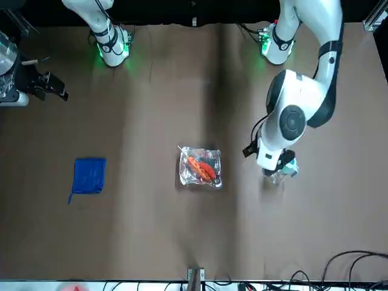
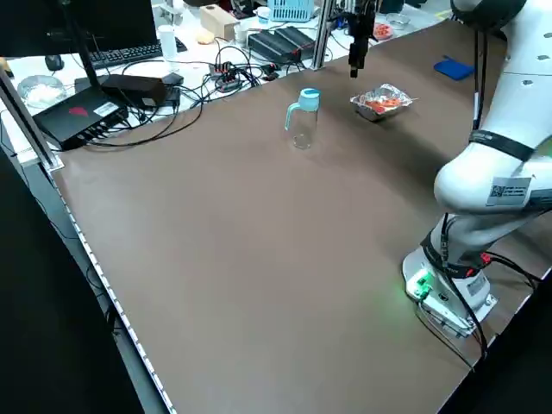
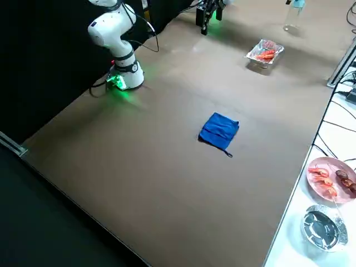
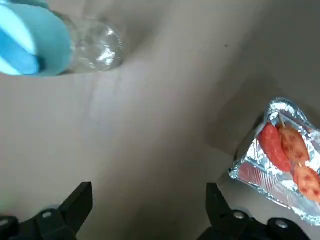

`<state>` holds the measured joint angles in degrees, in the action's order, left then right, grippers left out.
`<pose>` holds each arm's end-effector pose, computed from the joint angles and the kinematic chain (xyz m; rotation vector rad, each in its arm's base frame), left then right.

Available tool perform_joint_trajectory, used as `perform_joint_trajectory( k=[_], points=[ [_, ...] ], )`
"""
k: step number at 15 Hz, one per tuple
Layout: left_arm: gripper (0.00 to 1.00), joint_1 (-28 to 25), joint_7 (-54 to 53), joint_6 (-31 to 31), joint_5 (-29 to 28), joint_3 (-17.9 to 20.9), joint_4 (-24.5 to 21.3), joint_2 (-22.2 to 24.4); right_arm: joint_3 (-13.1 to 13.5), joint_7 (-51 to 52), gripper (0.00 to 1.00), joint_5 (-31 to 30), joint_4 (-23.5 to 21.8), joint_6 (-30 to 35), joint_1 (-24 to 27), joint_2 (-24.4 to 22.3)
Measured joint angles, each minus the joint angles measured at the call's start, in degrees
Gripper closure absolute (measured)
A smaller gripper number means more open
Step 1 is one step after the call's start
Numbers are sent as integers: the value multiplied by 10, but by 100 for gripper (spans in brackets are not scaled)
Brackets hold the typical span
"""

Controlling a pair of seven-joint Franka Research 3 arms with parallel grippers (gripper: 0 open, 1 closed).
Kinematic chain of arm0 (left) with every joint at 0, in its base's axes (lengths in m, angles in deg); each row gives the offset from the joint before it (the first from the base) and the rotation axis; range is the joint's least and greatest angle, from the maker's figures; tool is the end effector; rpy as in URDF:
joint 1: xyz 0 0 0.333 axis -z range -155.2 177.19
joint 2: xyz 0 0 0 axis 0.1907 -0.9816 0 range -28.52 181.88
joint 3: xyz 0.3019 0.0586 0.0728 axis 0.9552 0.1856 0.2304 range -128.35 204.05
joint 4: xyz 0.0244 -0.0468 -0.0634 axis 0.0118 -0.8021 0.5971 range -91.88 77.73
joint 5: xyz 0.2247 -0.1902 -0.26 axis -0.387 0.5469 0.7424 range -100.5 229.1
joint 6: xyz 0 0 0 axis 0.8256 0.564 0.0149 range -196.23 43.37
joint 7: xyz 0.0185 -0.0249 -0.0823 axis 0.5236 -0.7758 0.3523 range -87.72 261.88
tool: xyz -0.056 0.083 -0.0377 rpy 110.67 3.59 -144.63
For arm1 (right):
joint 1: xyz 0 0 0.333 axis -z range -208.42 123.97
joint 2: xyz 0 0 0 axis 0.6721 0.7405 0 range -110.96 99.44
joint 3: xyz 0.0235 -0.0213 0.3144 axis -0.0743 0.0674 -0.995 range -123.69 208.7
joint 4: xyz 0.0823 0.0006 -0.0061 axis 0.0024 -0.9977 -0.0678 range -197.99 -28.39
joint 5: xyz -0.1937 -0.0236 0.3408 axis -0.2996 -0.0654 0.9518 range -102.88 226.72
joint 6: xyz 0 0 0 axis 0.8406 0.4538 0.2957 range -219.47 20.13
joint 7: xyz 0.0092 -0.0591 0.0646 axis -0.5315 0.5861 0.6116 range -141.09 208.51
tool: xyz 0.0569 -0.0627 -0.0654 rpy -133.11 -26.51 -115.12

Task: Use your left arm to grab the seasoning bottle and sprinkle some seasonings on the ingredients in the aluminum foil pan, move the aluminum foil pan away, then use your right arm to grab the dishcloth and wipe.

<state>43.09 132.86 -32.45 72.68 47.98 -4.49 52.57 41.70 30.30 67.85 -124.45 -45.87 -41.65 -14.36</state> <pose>0.5959 -0.2697 0.3942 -2.9910 -0.6855 0.3159 0.5057 0.0135 0.6014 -3.0394 0.0919 0.0832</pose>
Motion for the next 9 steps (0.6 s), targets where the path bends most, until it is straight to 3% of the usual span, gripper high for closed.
perform_joint_trajectory(
  k=[9],
  points=[
    [0,8,-110,-110,3,-53,7,-107,0,0,0,0,0,0,0,0]
  ],
)
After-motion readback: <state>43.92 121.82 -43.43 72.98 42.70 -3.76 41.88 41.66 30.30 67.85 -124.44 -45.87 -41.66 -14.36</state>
